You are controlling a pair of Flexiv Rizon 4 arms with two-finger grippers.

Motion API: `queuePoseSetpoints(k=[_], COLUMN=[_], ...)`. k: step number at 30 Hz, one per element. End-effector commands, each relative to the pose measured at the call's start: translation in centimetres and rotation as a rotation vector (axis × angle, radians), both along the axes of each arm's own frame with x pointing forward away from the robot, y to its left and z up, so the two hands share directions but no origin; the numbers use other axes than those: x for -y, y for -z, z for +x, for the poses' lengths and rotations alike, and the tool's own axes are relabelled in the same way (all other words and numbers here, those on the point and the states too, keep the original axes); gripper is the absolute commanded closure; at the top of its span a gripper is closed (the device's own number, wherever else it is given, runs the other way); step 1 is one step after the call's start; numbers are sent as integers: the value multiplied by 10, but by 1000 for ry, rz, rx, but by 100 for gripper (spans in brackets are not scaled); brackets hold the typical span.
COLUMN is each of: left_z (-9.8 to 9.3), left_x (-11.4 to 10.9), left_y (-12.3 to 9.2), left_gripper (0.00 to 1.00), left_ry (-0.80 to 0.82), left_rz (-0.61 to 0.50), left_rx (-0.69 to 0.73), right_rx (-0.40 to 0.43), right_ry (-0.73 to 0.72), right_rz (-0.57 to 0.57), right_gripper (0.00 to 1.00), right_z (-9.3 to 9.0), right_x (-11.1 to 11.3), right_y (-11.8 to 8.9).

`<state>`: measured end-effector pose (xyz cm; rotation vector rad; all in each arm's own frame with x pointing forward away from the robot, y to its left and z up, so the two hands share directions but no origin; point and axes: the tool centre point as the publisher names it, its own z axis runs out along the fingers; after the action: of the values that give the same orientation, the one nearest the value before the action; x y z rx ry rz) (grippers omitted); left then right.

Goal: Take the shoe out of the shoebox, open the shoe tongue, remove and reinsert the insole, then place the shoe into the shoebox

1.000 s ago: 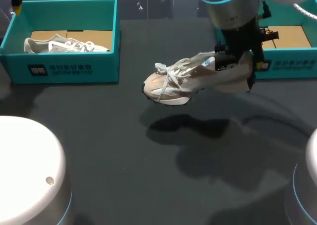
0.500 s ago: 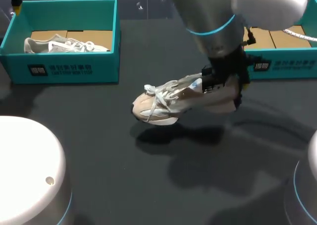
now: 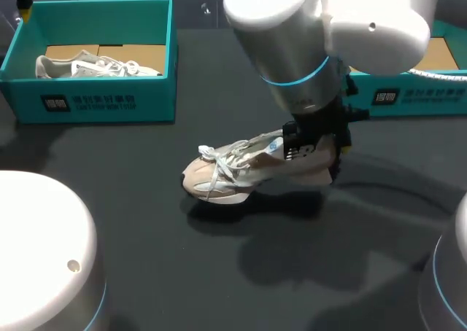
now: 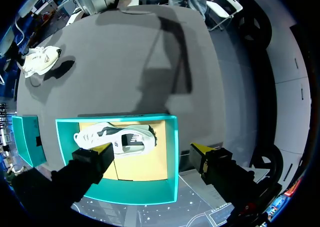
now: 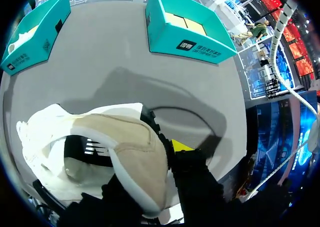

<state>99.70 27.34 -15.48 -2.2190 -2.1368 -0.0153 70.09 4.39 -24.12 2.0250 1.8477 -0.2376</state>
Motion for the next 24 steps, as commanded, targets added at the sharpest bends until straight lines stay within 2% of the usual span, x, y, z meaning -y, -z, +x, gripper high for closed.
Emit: queuePoseSetpoints(k=[1,9,16,24], left_z=[-1,-1,-1,-1], left_x=[0,0,0,0], left_y=[-1,-1,-1,-1], left_gripper=[0,0,0,0], left_ry=[1,1,1,1], left_rz=[2,2,2,2], left_rx=[1,1,1,1], right_rx=[-1,8,1,-10], right_ry=[-1,-34,-20,-27], right_rz=[2,45,65,124], right_gripper=[100,100,100,100], right_z=[1,-11,-19,-20], right_x=[0,-22,-30,-35], right_y=[-1,40,57,80])
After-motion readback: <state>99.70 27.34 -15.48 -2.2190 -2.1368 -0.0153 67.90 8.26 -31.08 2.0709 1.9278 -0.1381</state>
